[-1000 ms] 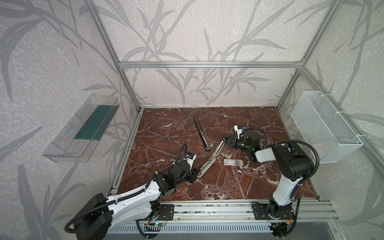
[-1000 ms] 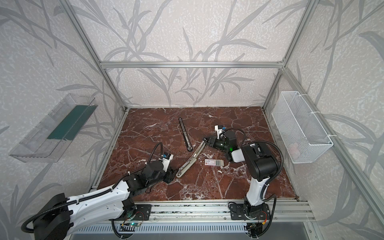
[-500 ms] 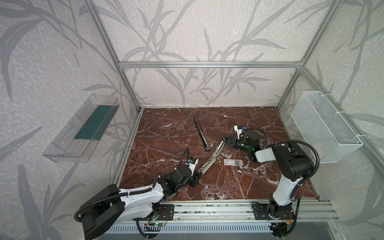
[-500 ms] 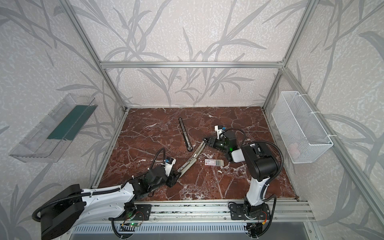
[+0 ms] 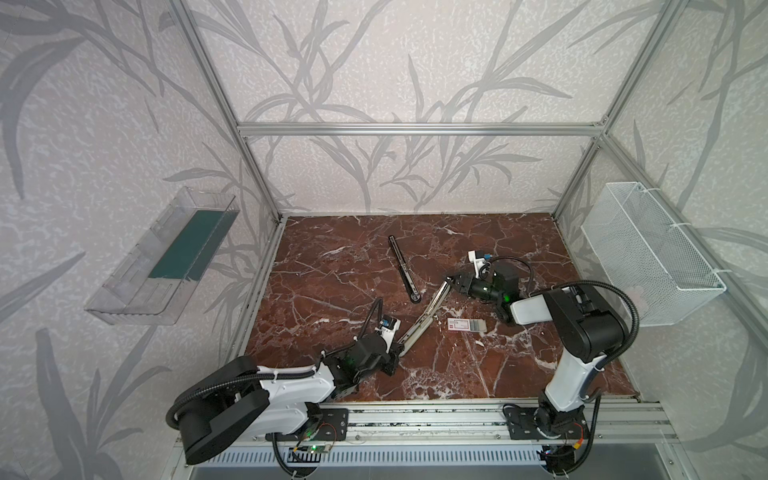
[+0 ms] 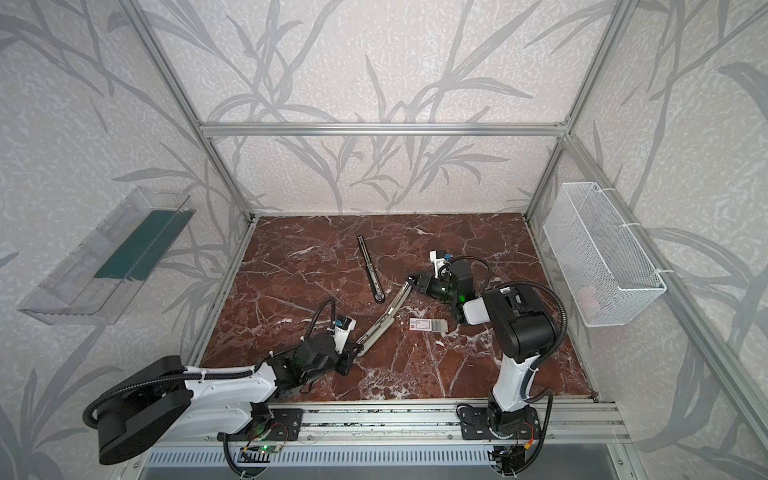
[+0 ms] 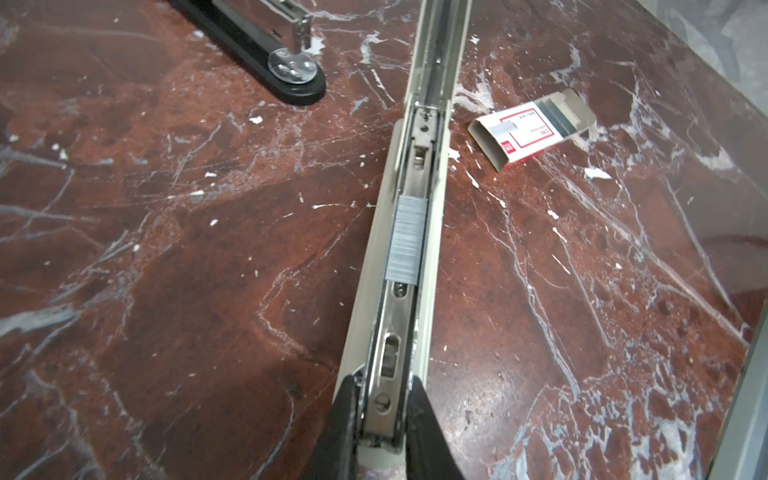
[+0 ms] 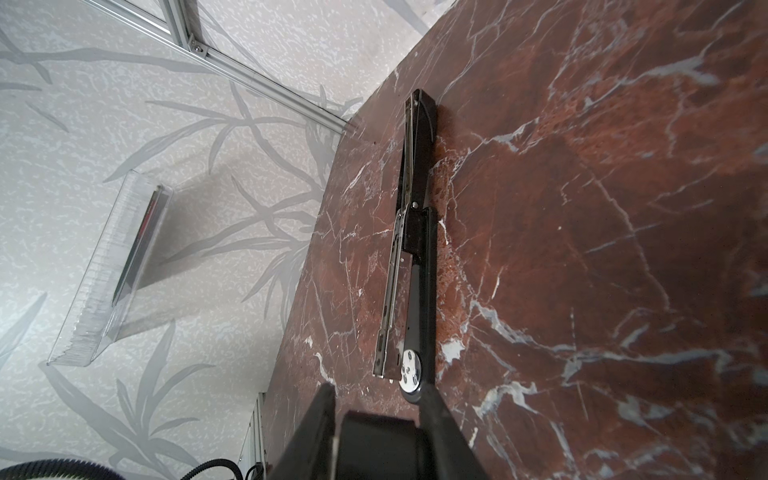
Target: Load the staples into the stapler
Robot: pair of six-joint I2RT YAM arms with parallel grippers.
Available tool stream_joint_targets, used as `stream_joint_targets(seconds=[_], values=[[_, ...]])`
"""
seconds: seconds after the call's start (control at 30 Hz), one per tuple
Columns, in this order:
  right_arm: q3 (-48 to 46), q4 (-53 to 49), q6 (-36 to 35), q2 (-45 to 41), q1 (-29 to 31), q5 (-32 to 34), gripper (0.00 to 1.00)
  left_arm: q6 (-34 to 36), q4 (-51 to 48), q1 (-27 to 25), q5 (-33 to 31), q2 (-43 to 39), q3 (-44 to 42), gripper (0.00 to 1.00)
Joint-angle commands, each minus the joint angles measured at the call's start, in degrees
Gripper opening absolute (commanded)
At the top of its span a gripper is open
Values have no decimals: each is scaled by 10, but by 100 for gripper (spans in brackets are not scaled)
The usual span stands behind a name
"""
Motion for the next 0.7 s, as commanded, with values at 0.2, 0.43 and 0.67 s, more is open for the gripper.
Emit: stream_joint_targets(seconds=[0.2, 0.43, 0.67], values=[[22, 17, -36, -13, -4, 6, 27, 40, 16, 4, -31, 44, 48, 0], [27, -72, -133, -65, -5, 27, 27, 90, 40, 9, -53, 86, 82, 0], [26, -237, -321, -181, 54, 117, 28, 111, 80, 14, -41, 128, 100, 0]])
